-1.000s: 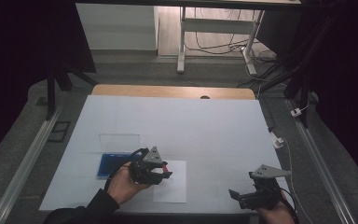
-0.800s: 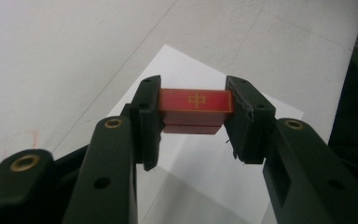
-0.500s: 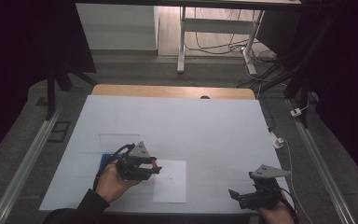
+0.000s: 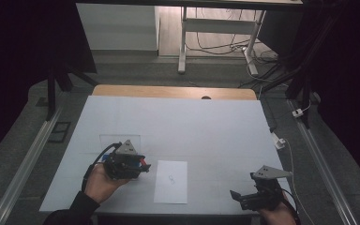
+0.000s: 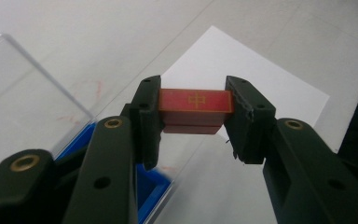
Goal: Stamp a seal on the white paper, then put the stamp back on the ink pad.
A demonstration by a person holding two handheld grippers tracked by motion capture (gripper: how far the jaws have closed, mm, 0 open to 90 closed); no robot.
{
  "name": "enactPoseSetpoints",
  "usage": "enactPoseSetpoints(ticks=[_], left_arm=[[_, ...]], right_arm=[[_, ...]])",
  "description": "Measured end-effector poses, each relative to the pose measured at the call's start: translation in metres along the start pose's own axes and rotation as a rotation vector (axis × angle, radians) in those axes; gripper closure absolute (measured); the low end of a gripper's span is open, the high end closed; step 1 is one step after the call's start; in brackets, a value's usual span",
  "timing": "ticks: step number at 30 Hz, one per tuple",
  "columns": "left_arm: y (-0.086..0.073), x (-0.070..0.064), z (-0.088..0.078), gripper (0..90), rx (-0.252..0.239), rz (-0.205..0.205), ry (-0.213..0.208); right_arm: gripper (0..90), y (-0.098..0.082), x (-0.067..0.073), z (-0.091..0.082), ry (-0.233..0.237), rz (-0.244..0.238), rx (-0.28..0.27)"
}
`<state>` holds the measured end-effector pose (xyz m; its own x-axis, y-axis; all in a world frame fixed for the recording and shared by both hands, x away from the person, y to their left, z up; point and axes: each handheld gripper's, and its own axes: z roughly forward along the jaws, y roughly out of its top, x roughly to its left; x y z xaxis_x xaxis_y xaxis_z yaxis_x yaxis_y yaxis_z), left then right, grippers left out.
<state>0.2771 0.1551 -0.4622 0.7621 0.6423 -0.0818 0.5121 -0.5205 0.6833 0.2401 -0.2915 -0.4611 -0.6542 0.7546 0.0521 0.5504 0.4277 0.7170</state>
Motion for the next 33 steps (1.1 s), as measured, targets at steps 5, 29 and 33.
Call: enactPoseSetpoints(ticks=[5, 29, 33], left_arm=[[-0.006, 0.006, -0.005, 58.2, -0.006, -0.03, 0.015], [-0.024, 0.024, -0.022, 58.3, -0.027, -0.111, 0.084], [-0.027, 0.027, -0.023, 58.3, -0.031, -0.123, 0.096]], right_arm=[[0.0, 0.0, 0.0, 0.0, 0.0, -0.002, 0.001], [0.0, 0.0, 0.001, 0.0, -0.003, -0.003, 0.001], [0.0, 0.0, 0.0, 0.0, -0.002, -0.002, 0.001]])
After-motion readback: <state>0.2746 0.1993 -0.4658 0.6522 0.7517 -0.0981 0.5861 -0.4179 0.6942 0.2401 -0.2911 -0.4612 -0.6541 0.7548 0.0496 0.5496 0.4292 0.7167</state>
